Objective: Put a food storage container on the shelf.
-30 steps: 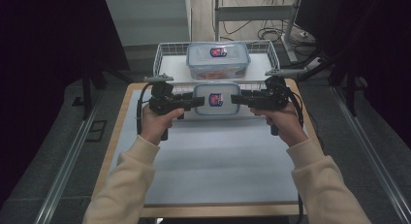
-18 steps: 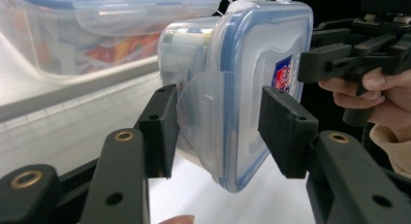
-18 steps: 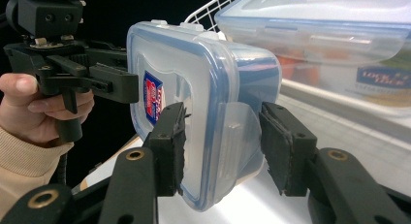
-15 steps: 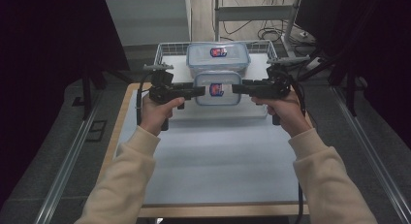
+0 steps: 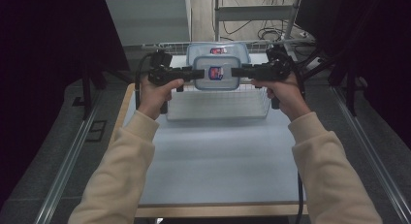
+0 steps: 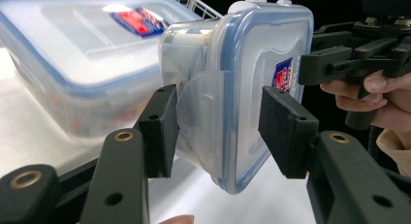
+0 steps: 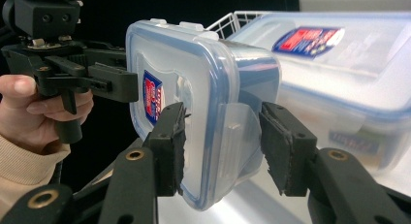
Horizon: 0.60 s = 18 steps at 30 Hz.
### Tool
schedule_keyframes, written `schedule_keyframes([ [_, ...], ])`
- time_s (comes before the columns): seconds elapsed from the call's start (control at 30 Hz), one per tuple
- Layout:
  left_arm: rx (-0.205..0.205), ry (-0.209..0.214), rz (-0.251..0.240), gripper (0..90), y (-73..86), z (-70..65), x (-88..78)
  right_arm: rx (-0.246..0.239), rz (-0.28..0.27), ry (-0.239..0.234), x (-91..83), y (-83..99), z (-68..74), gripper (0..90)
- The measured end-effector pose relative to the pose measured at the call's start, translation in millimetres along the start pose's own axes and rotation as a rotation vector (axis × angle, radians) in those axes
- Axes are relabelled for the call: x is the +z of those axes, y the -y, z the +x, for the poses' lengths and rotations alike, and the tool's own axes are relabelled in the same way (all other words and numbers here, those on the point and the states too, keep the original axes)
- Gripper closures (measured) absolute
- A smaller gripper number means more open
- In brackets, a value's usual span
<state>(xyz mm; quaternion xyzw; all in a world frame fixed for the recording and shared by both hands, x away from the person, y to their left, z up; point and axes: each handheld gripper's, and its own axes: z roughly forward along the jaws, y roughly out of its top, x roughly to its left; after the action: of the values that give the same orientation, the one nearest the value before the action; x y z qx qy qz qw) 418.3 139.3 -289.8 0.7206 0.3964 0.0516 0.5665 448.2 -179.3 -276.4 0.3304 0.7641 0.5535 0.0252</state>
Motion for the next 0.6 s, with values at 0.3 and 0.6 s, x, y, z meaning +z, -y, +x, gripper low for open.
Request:
schedule_keyframes([
  [0.3,0.014,-0.006,0.002,49.9,-33.0,9.6,7.8,0.011,-0.007,-0.002,3.0,-29.2,-14.8,52.6],
  [0.6,-0.003,-0.012,0.002,50.0,-51.6,22.3,18.3,0.02,-0.011,-0.013,9.5,-49.4,-34.7,52.6],
])
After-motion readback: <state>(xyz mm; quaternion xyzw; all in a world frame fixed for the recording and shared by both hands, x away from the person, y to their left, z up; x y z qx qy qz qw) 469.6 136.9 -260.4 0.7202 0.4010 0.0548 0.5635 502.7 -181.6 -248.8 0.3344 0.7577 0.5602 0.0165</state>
